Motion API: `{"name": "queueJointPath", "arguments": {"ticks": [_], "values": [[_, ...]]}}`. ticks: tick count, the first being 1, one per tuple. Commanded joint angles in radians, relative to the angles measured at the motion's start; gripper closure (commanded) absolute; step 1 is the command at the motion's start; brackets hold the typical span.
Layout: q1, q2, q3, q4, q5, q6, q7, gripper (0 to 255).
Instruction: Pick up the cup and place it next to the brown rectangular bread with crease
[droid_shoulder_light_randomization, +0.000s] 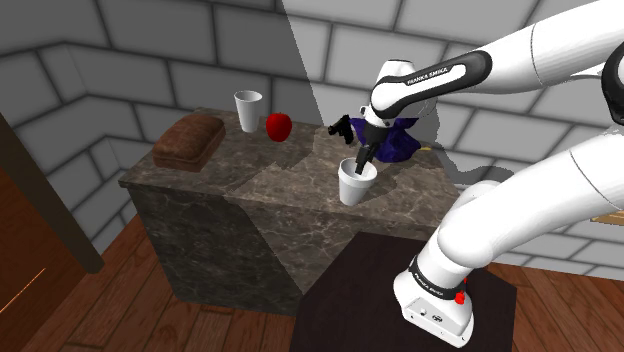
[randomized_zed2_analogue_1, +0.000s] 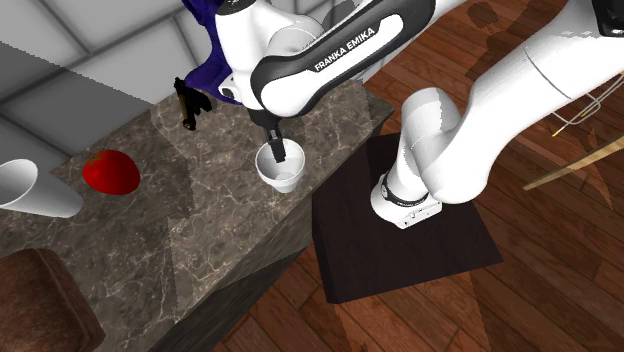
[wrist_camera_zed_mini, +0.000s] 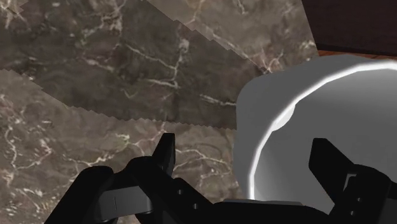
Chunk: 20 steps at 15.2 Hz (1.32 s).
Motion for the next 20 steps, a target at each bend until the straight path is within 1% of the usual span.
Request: {"name": "queueJointPath", "arguments": {"ticks": [1, 3, 4, 13, 20], "values": [[0.0, 0.0, 0.0, -0.001, 0.0, 0.001, 0.0, 0], [0.0, 0.0, 0.0, 0.0, 0.0, 0.0, 0.0, 0], [0.0, 0.0, 0.0, 0.0, 0.0, 0.0, 0.0, 255], [0.0, 0.0, 0.0, -0.001, 0.0, 0.001, 0.0, 255], [-0.006, -0.057, 0.019, 0.057, -0.005, -0.112, 0.018, 255]]}}
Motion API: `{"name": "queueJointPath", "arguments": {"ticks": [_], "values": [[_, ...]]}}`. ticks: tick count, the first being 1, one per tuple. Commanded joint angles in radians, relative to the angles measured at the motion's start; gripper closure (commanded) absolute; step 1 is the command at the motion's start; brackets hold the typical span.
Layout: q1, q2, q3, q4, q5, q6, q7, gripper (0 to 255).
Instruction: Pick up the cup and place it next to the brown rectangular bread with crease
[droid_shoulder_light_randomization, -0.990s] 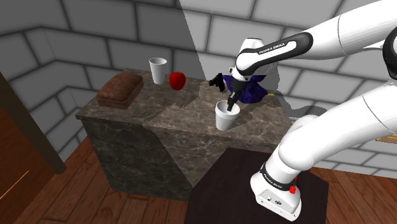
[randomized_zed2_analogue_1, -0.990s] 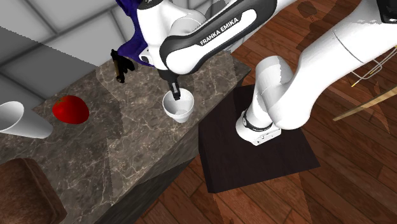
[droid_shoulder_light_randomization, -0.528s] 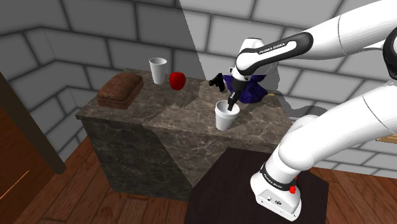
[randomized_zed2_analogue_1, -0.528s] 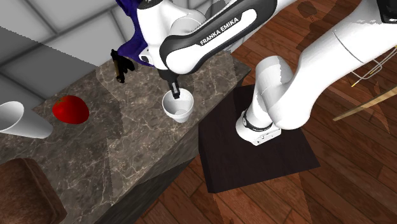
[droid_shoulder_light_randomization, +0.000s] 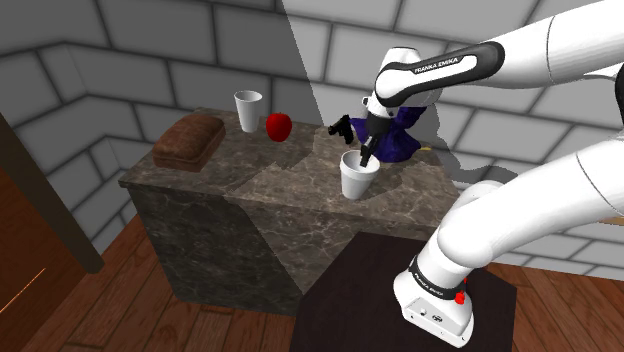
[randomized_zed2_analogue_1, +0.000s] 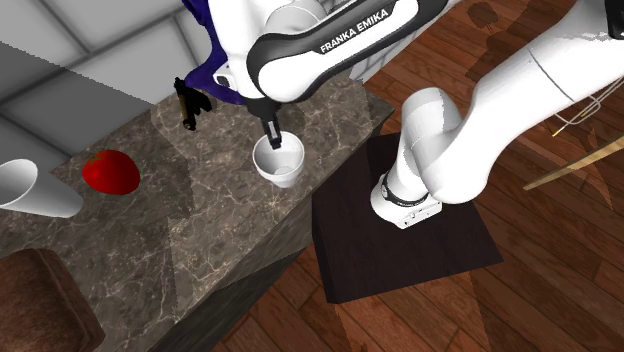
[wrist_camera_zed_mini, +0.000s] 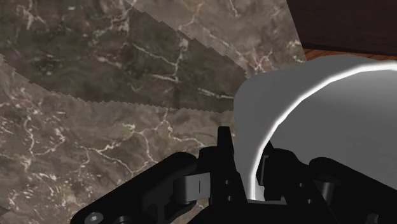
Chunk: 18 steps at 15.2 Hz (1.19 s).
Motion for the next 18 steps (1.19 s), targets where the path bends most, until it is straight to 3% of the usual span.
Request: {"name": "queueJointPath", "arguments": {"ticks": [1, 18], "values": [[-0.001, -0.016, 0.006, 0.018, -0.001, -0.033, 0.005, 255], [0.001, -0.083, 0.043, 0.2, 0.008, -0.281, 0.032, 255]]}}
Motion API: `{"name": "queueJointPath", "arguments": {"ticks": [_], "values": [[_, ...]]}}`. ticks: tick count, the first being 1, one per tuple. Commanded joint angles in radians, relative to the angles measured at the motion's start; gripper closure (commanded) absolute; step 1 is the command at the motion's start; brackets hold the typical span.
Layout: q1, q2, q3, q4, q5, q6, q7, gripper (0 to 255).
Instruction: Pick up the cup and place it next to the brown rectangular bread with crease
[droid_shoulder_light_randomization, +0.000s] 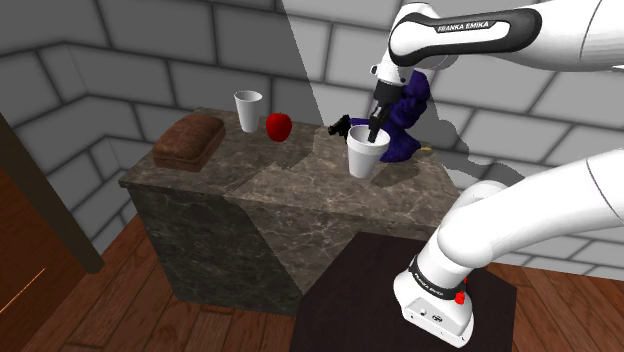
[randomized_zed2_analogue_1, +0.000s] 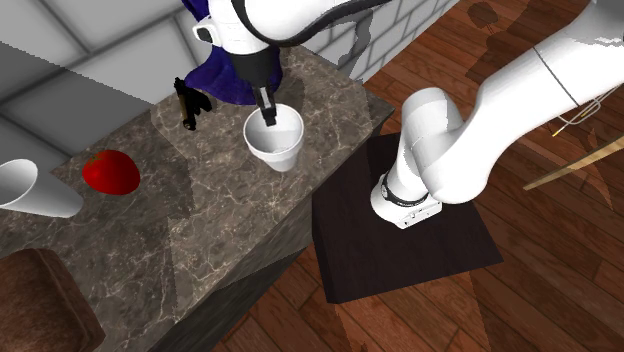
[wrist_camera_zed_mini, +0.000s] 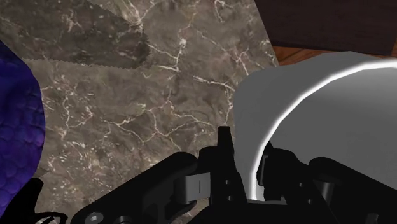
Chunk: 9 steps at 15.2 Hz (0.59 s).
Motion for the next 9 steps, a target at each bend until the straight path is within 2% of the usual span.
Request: {"name": "queueJointPath", "arguments": {"ticks": [1, 9], "values": [[0.001, -0.005, 0.004, 0.026, 0.002, -0.031, 0.003, 255], [0.006, -0.007, 0.017, 0.131, 0.01, -0.138, 0.011, 255]]}}
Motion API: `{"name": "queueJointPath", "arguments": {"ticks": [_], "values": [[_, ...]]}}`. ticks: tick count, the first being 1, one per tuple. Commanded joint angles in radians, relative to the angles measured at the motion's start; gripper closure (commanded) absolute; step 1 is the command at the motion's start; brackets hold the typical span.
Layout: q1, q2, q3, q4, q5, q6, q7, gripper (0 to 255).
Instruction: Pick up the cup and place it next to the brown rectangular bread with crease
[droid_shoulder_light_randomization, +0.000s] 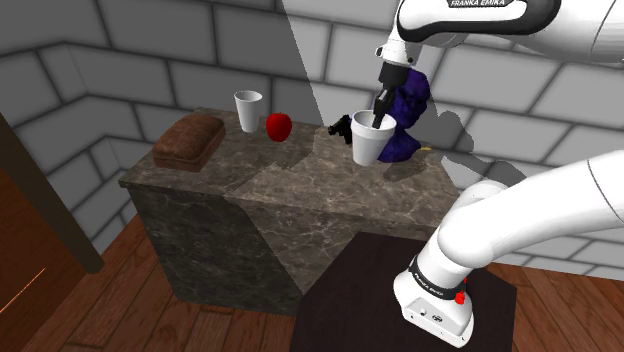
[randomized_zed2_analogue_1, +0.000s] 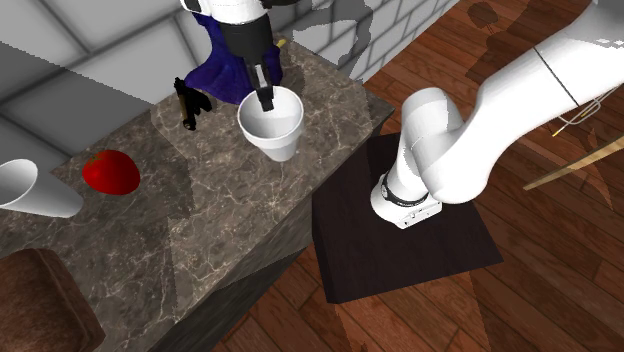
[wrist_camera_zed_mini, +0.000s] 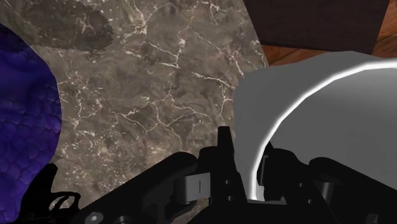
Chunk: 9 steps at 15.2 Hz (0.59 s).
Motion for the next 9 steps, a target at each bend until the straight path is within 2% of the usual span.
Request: {"name": "queueJointPath", "arguments": {"ticks": [1, 5, 9], "values": [[0.002, 0.003, 0.002, 0.029, 0.003, -0.026, 0.002, 255], [0.005, 0.008, 0.007, 0.086, 0.007, -0.078, 0.005, 255], [0.036, 0.066, 0.047, 0.123, 0.045, -0.056, 0.059, 255]]}}
